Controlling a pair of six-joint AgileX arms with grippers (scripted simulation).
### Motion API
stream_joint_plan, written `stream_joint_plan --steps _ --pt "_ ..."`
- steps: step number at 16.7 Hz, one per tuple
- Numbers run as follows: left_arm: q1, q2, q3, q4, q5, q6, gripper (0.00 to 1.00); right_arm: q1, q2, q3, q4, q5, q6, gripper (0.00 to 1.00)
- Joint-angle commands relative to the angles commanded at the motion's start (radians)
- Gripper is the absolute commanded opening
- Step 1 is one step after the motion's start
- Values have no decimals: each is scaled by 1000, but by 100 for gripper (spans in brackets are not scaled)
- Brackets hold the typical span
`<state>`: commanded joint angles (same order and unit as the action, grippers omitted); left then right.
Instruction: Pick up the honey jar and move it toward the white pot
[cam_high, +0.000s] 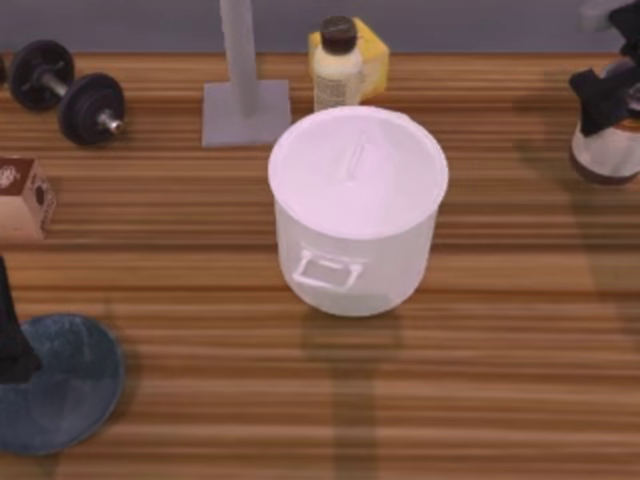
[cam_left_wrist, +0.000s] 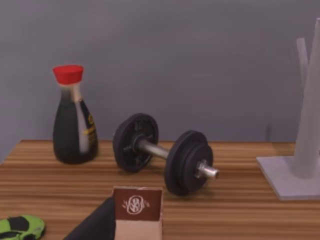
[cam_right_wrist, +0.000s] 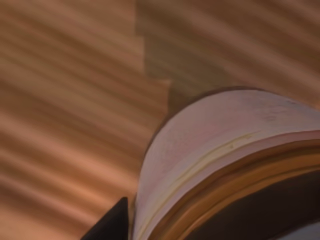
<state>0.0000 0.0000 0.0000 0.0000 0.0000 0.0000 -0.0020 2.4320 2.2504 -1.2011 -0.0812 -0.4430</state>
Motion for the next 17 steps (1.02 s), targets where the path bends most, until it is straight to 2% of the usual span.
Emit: stream_joint_plan --steps 6,13,17 --pt "0 0 0 0 0 0 100 11 -302 -317 8 -4 -3 0" --pt "0 0 0 0 0 0 100 8 -328 -342 9 -5 0 0" --pt "0 0 0 0 0 0 100 53 -337 -387 45 18 109 0"
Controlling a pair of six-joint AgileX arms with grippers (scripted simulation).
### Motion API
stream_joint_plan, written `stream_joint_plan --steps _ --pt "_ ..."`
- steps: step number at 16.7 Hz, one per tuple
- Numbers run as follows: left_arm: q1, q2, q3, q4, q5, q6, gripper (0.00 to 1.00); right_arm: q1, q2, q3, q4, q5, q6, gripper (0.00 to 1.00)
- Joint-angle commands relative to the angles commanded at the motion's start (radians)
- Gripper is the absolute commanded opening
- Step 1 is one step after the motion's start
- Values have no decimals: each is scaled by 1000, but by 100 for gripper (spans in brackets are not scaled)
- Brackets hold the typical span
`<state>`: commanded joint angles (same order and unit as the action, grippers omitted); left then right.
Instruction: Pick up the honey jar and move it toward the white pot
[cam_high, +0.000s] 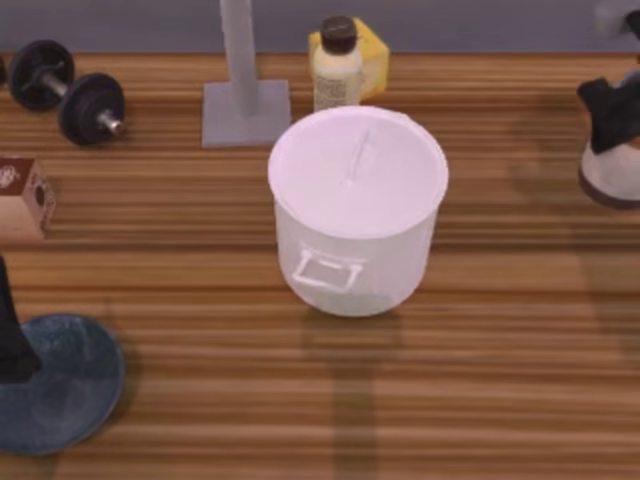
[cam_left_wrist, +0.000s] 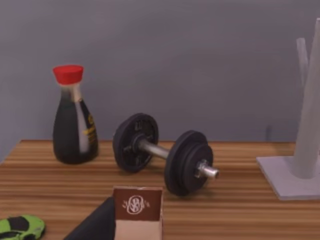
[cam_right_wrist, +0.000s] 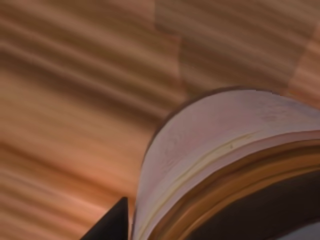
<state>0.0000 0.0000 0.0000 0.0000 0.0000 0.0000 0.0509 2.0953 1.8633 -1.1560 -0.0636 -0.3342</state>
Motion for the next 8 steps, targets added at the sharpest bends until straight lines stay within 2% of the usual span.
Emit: stream_joint_plan --steps 8 --pt "0 0 0 0 0 0 100 185 -46 -195 154 92 493 0"
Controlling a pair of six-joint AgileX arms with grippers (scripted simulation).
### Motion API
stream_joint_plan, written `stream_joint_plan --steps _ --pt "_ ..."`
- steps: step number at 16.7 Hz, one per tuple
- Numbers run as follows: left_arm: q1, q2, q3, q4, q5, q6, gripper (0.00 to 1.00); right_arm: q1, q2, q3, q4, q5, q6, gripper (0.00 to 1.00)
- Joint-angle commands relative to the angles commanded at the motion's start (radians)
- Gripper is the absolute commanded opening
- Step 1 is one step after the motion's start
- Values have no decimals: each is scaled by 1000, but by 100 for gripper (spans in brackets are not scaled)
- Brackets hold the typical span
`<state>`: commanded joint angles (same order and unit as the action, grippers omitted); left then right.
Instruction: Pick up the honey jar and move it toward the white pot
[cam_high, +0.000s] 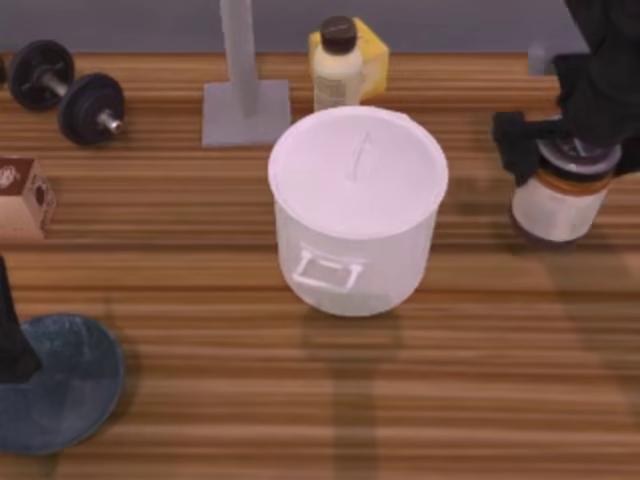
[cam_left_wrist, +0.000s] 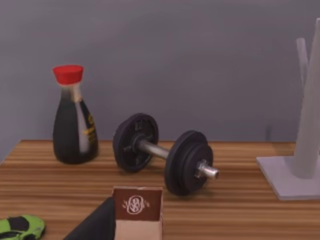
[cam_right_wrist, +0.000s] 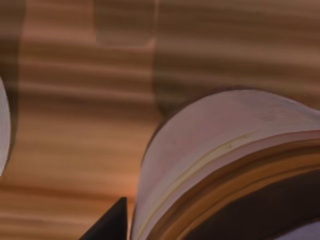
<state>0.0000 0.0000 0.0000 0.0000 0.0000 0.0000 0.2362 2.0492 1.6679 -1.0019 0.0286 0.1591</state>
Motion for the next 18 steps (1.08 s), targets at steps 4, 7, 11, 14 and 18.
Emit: stream_joint_plan --steps 4,7,11,14,18 --pt "0 0 0 0 0 0 100 63 -19 -67 53 30 140 0" --pt "0 0 0 0 0 0 100 68 -20 -72 57 32 149 0" --pt "0 0 0 0 0 0 100 63 -9 -81 73 29 149 0" --pt "0 0 0 0 0 0 100 61 24 -128 160 32 151 0" --pt "0 0 0 0 0 0 100 65 52 -166 224 32 148 0"
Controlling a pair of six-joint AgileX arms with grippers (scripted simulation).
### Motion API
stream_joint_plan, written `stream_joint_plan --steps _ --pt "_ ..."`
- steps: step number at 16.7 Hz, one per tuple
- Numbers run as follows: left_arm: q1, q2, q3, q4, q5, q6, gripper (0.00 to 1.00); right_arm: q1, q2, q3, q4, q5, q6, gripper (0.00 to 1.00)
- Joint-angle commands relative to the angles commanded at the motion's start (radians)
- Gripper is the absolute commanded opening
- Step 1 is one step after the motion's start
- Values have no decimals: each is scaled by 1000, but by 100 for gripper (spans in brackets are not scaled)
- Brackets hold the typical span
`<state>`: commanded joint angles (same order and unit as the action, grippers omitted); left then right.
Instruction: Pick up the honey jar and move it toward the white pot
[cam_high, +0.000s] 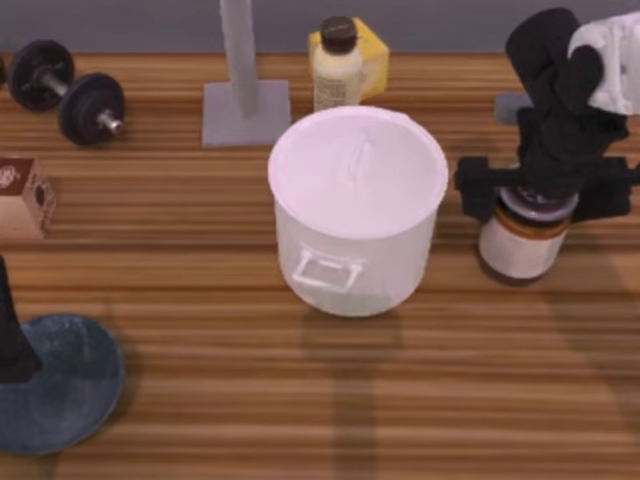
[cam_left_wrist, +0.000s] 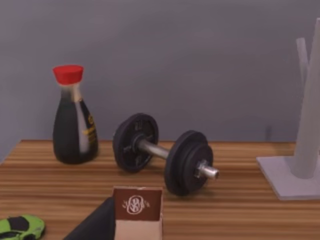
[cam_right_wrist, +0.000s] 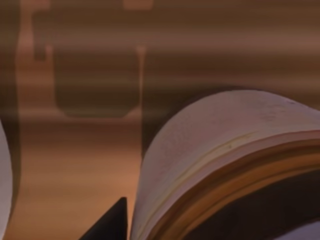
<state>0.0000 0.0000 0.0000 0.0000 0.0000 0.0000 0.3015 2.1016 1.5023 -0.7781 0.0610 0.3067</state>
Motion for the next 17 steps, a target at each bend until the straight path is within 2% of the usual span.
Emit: stream_joint_plan --steps 2,15,17 --pt "0 0 0 0 0 0 100 0 0 0 0 0 0 0" --pt "0 0 0 0 0 0 100 0 0 0 0 0 0 98" --pt "0 0 0 0 0 0 100 0 0 0 0 0 0 100"
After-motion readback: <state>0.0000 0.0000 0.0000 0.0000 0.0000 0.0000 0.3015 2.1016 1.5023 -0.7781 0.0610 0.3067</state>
